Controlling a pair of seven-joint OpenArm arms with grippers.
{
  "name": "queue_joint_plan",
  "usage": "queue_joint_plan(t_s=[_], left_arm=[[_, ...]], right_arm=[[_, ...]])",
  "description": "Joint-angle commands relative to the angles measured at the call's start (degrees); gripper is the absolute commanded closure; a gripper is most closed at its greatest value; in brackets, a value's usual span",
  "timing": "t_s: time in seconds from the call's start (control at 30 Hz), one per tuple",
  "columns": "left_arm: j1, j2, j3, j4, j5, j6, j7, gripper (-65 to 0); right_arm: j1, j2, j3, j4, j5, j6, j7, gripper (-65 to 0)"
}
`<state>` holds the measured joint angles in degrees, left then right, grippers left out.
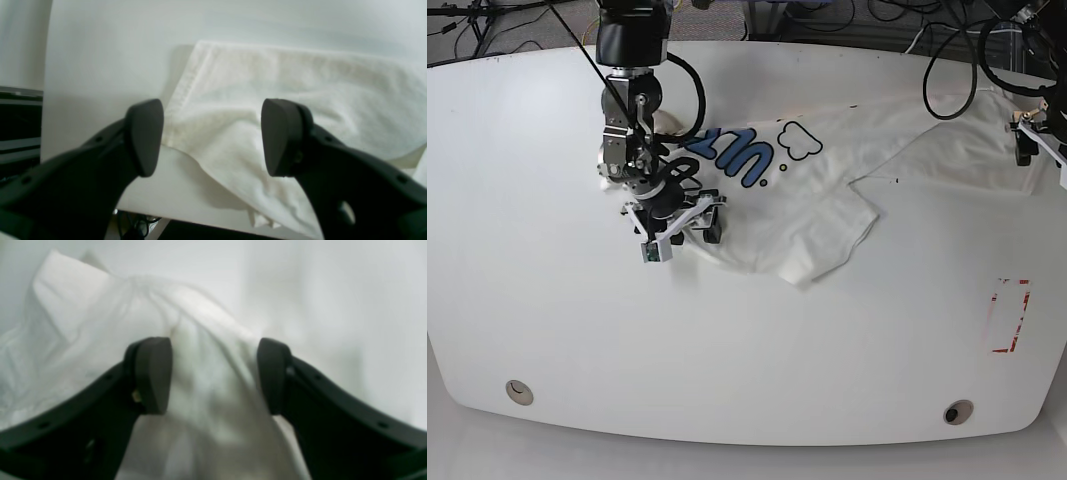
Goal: Fold the T-shirt properly
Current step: 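Close the right gripper on the shirt fabric beside the letters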
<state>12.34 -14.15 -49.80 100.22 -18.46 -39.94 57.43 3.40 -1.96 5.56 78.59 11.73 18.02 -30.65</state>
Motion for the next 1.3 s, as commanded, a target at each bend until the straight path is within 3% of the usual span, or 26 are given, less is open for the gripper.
queue_joint_plan(t_s=[0.0, 0.37, 0.77, 1.1, 1.17, 1.27], left_arm=[[-0.19, -1.13, -0.87, 1.23, -0.26, -0.06, -1.11, -43.1], [0.02, -1.05, -1.98, 1.47, -0.17, -0.06, -1.52, -43.5], [0.02, -0.77, -0.94, 1.28, -0.26, -0.06, -1.62, -43.4], [-0.04, -1.14, -1.25, 1.03, 0.14, -0.06, -1.74, -43.2], [-0.56, -1.65, -1.25, 0.88, 0.20, -0.06, -1.50, -43.1], [-0.91, -2.17, -1.40, 0.64, 0.26, -0.06, -1.43, -43.0]], right_arm=[[0.76, -0.44, -1.50, -0.22, 0.15, 0.61, -0.70, -39.8], [1.65, -0.47, -6.95, -0.08, -0.03, 0.76, -1.49, -42.4], [1.67, -0.15, -7.57, 0.83, -0.13, 0.60, -1.31, -41.1], [0.80, -0.09, -6.38, 0.94, -0.16, 0.54, -1.17, -13.6], [0.05, -0.45, -6.68, 1.80, -0.05, 0.46, -0.91, -3.3], [-0.24, -0.50, -6.69, 3.02, 0.00, 0.54, -0.91, -0.2]])
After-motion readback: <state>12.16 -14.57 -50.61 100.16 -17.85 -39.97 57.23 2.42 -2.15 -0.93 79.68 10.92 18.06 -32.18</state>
